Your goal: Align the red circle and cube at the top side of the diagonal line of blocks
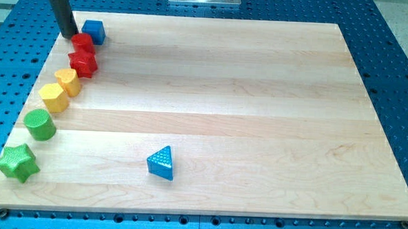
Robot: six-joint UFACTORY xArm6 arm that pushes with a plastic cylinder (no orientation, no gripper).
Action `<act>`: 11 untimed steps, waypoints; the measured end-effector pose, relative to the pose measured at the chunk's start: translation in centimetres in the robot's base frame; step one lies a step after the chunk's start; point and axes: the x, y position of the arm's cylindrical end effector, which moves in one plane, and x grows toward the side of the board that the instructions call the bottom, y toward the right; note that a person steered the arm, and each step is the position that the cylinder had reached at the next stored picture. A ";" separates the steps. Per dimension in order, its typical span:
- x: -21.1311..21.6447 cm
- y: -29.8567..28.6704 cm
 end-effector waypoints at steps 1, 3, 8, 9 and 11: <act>0.6 0.0; 2.2 3.4; -3.6 6.0; -2.0 6.3; -0.6 18.4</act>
